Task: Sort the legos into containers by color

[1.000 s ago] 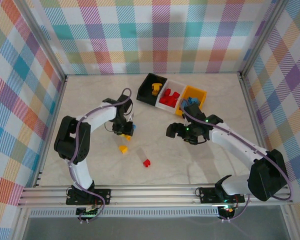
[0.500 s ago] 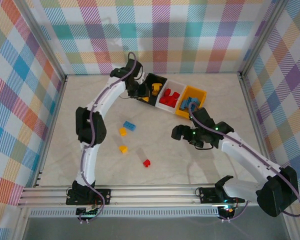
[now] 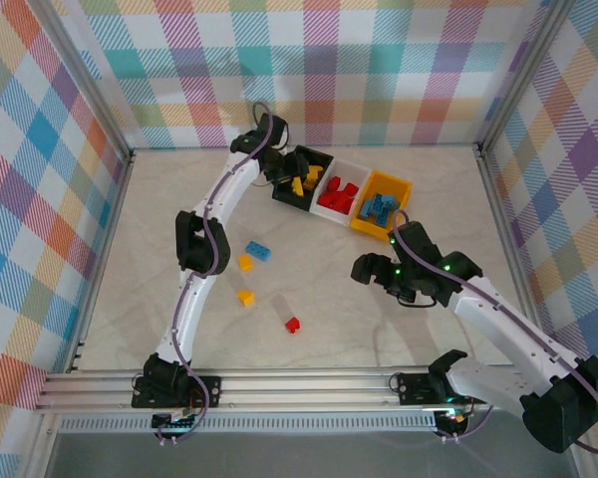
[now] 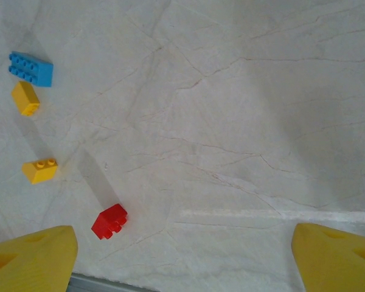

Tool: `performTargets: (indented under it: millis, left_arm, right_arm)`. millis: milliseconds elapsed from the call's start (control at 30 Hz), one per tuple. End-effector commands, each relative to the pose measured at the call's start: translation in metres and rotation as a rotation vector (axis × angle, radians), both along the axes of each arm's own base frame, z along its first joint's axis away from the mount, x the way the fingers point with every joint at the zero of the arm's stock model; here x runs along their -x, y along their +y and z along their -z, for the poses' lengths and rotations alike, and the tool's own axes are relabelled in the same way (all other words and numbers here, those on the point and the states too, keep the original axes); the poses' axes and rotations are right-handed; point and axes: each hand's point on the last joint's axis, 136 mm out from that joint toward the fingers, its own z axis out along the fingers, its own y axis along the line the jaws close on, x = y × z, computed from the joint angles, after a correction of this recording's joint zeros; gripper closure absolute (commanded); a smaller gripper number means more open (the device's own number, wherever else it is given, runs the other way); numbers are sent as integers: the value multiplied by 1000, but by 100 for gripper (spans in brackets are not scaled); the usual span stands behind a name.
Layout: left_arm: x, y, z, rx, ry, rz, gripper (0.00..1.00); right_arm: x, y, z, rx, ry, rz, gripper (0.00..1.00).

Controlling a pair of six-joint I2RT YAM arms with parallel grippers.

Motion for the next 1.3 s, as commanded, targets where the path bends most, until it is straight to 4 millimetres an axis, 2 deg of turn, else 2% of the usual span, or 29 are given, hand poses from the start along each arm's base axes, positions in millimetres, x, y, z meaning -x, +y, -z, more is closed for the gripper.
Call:
performTargets:
  millis: [0, 167, 267, 333, 500, 600, 667, 833, 1000, 1133, 1267]
  left_arm:
    - [-8, -10, -19, 65, -44, -5, 42]
    - [10, -11, -43, 39, -52, 32, 37]
    - [27, -5, -63, -2, -60, 46, 34]
    - [40, 6, -76, -33, -67, 38, 33]
    - [81, 51, -98, -140, -80, -4, 29]
    - [114, 87, -97, -179, -52, -49, 28]
    - [138, 110, -93, -185, -28, -76, 27]
    - [213, 161, -70, -220, 50, -141, 24]
    - [275, 184, -50, -214, 88, -171, 21]
    - [304, 192, -43, -215, 92, -175, 16]
    - [317, 199, -39, -232, 93, -180, 15]
  right_arm:
    - [3, -2, 7, 2, 27, 10, 9]
    - [-1, 20, 15, -15, 75, -97, 10]
    - [-2, 46, 22, -12, 128, -229, 11]
    - [1, 70, 25, 10, 142, -351, 12]
    - [17, 132, 35, 68, 161, -626, 12]
    - [33, 164, 46, 106, 179, -757, 11]
    - [40, 178, 55, 128, 186, -813, 11]
    - [40, 190, 76, 201, 205, -875, 11]
    - [39, 191, 92, 256, 201, -960, 14]
    - [40, 189, 100, 302, 198, -1022, 17]
    - [43, 191, 107, 335, 192, -1068, 20]
